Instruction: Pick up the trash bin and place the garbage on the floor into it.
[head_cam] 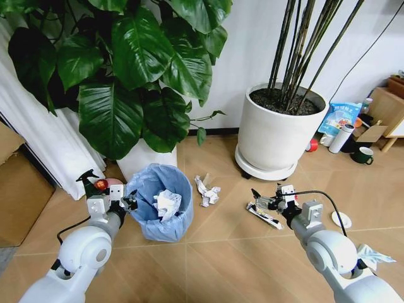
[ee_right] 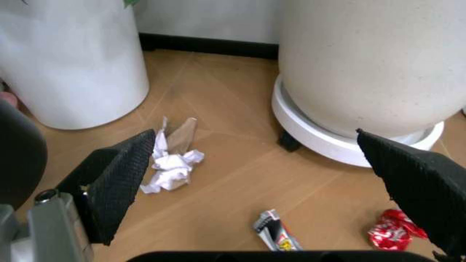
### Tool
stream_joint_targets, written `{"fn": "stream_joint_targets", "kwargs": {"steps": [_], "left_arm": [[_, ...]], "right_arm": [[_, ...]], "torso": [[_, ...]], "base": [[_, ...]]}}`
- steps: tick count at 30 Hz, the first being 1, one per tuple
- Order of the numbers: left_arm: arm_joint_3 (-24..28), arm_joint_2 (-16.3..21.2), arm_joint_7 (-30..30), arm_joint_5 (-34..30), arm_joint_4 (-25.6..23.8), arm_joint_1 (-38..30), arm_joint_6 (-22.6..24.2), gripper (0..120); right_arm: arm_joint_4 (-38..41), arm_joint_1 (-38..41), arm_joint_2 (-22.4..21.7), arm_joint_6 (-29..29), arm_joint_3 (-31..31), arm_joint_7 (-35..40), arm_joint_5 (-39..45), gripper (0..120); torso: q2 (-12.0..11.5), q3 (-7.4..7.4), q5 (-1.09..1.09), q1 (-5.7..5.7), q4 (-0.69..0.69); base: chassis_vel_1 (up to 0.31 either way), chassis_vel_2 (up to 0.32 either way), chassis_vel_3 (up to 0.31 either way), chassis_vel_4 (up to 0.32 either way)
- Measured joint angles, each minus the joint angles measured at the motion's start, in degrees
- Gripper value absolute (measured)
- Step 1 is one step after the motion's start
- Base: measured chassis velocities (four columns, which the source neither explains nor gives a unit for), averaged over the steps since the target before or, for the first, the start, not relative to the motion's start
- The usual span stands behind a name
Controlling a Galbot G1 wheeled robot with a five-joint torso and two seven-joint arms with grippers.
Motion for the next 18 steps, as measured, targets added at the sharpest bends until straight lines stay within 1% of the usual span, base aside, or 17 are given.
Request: {"fn": "stream_joint_targets", "kwargs": {"steps": [6,8,18], "left_arm": [[0.0,-0.2,0.0,0.2,0.0,0.2,-0.1,0],[0.0,-0.2,0.0,0.2,0.0,0.2,-0.1,0],[0.1,-0.3,0.0,0.4,0.0,0.1,-0.1,0]], "right_arm": [[-0.1,-0.3,-0.1,0.6,0.2,-1.1,-0.4,100],[-0.2,-0.3,-0.2,1.0,0.2,-1.2,-0.6,100],[-1.3,-0.5,0.3,2.0,0.7,-3.0,-2.4,100]], "torso": [[0.0,0.00,0.03,0.00,-0.01],[0.0,0.00,0.01,0.00,-0.01],[0.0,0.00,0.00,0.00,0.01]], "base": [[-0.106,-0.104,0.100,0.086],[-0.065,-0.067,0.049,0.066],[0.000,0.000,0.000,0.000]]}}
